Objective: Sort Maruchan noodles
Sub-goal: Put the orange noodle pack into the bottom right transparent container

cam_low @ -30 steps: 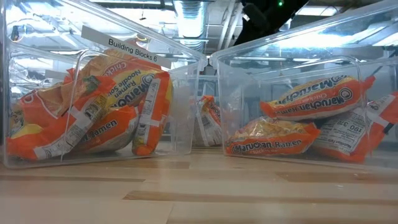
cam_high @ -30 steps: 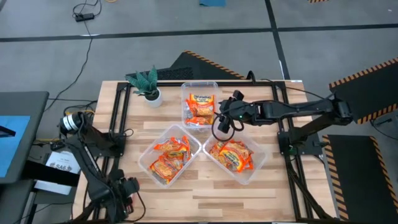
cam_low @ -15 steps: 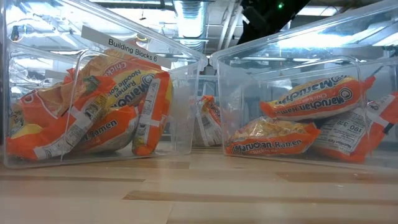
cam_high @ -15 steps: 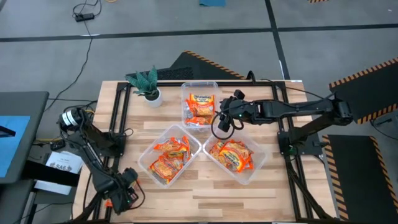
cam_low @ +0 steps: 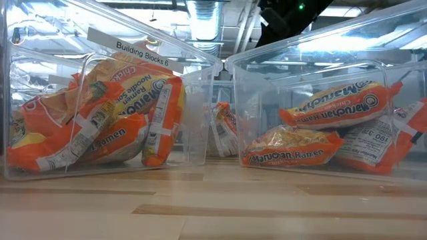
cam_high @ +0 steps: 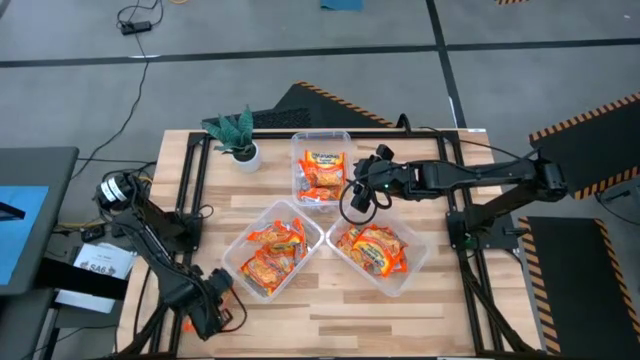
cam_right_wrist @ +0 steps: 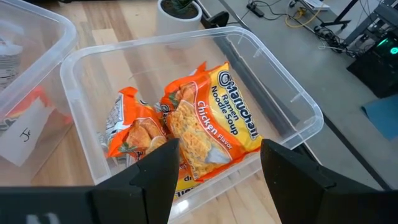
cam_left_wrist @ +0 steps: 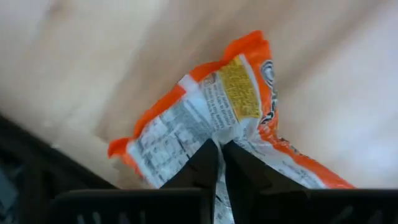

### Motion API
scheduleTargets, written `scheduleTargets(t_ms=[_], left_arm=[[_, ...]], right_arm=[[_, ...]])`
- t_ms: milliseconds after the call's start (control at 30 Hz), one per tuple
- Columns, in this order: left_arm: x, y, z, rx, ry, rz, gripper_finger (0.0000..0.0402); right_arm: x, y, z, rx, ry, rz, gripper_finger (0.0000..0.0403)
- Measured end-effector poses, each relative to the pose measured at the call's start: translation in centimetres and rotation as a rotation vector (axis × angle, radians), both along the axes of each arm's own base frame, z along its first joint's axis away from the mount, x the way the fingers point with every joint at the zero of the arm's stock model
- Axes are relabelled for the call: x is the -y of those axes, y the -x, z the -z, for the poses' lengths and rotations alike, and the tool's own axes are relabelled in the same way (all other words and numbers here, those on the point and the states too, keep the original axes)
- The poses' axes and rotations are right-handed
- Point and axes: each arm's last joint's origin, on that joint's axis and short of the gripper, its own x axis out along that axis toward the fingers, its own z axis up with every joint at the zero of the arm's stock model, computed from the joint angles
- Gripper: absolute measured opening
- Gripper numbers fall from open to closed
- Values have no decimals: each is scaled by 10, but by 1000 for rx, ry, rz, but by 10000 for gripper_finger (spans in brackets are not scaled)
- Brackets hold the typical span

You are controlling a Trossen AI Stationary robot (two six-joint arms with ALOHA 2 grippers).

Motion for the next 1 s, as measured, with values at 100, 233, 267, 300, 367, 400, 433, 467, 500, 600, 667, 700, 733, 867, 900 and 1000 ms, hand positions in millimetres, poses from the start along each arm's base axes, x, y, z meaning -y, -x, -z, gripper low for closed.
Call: scheduleTargets(t_ms=[100, 233, 267, 300, 367, 400, 433, 467, 500, 600, 667, 700, 733, 867, 900, 1000], left_arm=[[9, -10, -17, 19, 75, 110, 4], [23, -19, -45, 63, 184, 315, 1], [26, -21, -52, 80, 208, 367, 1], [29, -23, -60, 101, 228, 409, 1], [33, -28, -77, 146, 255, 463, 0], [34, -31, -86, 170, 265, 481, 0], [34, -34, -97, 195, 272, 495, 0], [34, -37, -108, 229, 266, 513, 0], [33, -39, -121, 266, 243, 540, 0], [25, -46, -159, 396, 141, 632, 0], [17, -51, -184, 490, 45, 713, 0], [11, -54, -195, 537, -14, 760, 0], [5, -57, -206, 582, -80, 806, 0], [-21, -75, -234, 696, -371, 947, 0], [-29, -81, -237, 702, -415, 962, 0], [-57, -103, -240, 715, -490, 991, 0]], right_arm=[[0, 0, 0, 0, -1, 0, 244], [0, 0, 0, 1, -1, 1, 244], [0, 0, 0, 1, -1, 1, 244], [0, 0, 0, 1, -1, 1, 244], [0, 0, 0, 1, -1, 1, 244], [0, 0, 0, 1, -1, 1, 244], [0, 0, 0, 1, 0, 0, 244], [0, 0, 0, -1, 3, -2, 244], [0, 0, 0, -4, 6, -4, 244], [0, 0, 0, -16, 23, -18, 244], [-2, 3, -3, -19, 39, -36, 244], [-3, 5, -6, -14, 51, -46, 244], [-5, 6, -10, -1, 62, -59, 244], [-12, 19, -25, 45, 80, -91, 244], [-13, 24, -30, 62, 81, -96, 244], [-20, 35, -43, 117, 83, -118, 244]])
